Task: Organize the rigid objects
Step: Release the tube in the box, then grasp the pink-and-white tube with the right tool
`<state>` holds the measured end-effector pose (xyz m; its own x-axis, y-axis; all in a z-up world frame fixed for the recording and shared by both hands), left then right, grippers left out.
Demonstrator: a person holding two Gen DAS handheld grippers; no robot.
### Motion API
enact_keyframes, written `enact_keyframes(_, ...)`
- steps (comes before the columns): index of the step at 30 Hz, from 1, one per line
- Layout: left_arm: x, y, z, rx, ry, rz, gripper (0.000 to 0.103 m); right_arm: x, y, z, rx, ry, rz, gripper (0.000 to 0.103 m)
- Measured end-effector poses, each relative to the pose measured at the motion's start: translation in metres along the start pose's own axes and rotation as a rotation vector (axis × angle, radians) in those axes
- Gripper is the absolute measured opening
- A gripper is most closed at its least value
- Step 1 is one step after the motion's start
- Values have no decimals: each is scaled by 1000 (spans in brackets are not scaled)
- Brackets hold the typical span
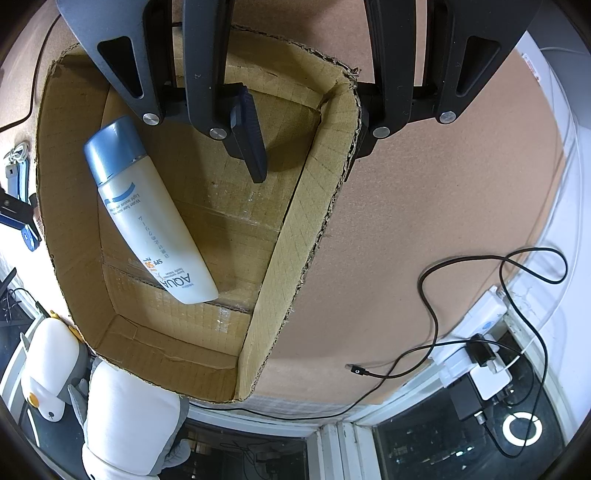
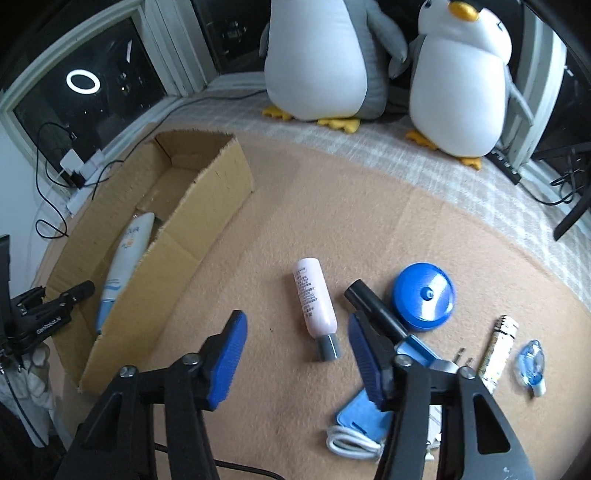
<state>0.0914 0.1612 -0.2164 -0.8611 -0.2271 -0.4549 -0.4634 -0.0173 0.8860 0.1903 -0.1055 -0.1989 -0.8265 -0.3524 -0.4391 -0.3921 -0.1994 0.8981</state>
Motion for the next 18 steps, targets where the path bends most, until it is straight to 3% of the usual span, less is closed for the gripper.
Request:
enact_keyframes(9, 0, 0, 1, 1, 1, 1, 36, -9, -24, 2, 8, 21, 51, 38)
enact_keyframes(18, 0, 0, 0, 0, -1, 0, 36, -11, -36, 14, 69, 90, 81, 22)
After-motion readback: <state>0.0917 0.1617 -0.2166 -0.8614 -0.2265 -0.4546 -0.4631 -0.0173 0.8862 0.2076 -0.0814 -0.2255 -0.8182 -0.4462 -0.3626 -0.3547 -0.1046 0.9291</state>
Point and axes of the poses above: each gripper's, at about its wrist camera, not at the fingertips, and y roughly against the way its jaws point, z to its left, x to its underside, the point moved 2 cm from there along -y, roughly the way its jaws point, and after that the axes turned 8 degrees about x, right-handed, at the moved point
